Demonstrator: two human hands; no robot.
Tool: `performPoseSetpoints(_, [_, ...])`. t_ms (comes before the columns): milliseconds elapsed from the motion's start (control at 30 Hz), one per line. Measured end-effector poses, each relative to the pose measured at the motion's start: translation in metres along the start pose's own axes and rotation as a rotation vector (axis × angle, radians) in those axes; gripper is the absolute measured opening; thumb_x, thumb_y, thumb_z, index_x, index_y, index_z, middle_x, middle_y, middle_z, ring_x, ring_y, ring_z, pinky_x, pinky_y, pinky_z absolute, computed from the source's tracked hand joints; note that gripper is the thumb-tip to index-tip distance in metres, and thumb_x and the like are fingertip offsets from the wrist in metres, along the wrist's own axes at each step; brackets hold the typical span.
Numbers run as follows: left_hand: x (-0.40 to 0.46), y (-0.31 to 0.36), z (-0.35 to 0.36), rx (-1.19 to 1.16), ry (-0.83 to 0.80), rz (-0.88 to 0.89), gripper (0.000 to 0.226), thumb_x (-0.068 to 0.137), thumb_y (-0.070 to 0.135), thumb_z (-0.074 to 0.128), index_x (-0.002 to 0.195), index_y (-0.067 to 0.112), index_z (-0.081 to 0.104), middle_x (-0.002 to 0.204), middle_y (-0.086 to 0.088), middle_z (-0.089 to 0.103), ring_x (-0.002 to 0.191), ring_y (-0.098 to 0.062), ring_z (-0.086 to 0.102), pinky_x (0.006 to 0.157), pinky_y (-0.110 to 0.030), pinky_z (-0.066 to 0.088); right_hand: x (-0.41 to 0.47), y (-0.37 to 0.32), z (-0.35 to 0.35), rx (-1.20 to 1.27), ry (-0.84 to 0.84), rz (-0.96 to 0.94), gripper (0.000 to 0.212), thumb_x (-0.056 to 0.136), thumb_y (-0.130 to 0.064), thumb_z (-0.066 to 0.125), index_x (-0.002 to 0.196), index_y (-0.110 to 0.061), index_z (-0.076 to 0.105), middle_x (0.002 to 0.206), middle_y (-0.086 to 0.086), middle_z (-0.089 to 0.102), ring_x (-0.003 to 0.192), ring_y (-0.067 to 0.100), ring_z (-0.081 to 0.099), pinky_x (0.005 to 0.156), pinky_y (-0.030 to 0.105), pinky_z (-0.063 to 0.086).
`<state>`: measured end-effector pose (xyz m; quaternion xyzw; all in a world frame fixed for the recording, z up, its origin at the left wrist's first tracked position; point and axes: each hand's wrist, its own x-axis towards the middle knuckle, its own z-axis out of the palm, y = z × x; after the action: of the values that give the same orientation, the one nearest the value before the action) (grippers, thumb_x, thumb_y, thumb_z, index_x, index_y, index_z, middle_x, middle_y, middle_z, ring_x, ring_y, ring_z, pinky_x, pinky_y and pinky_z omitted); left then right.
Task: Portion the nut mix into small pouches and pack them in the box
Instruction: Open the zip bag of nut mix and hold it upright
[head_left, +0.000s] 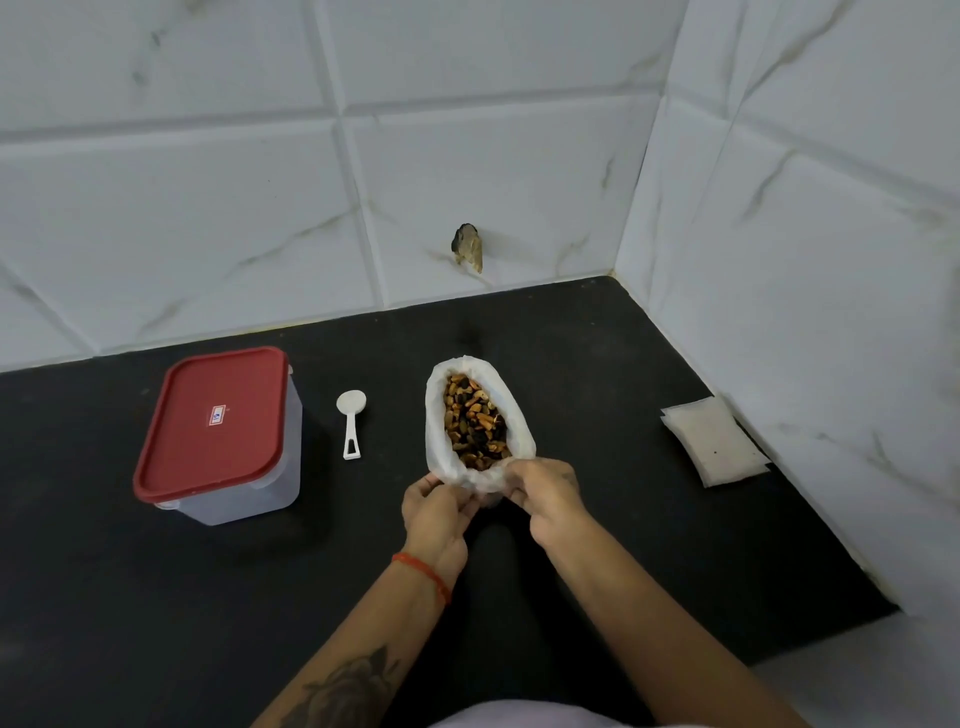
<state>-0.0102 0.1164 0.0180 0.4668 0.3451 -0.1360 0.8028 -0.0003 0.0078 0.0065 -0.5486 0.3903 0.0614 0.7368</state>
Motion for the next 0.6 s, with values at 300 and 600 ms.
performPoseSetpoints(300, [0.010, 0.004, -0.005, 0.142, -0.002, -0.005, 0.036, 0.086, -0.008, 0.040, 0.117, -0.003, 0.056, 0.101, -0.020, 0.067, 0.082, -0.026, 0.066, 0.067, -0.031, 0.054, -0.003, 0.006, -0.015, -0.032, -0.128, -0.102, 0.013, 0.090, -0.002, 0.059, 0.102, -0.008, 0.058, 0.102, 0.017, 0.066, 0.080, 0.026, 0.069, 0.059, 0.031, 0.058])
performPoseSetpoints(600, [0.021, 0.018, 0.003, 0.465, 0.009, 0.155, 0.011, 0.092, 0.018, 0.059, 0.091, 0.007, 0.060, 0.105, -0.019, 0.066, 0.095, -0.031, 0.067, 0.085, -0.045, 0.056, 0.005, -0.005, -0.011, -0.778, 0.076, -0.426, 0.026, 0.089, -0.038, 0.060, 0.086, -0.015, 0.070, 0.085, 0.001, 0.068, 0.078, 0.014, 0.061, 0.068, 0.026, 0.048])
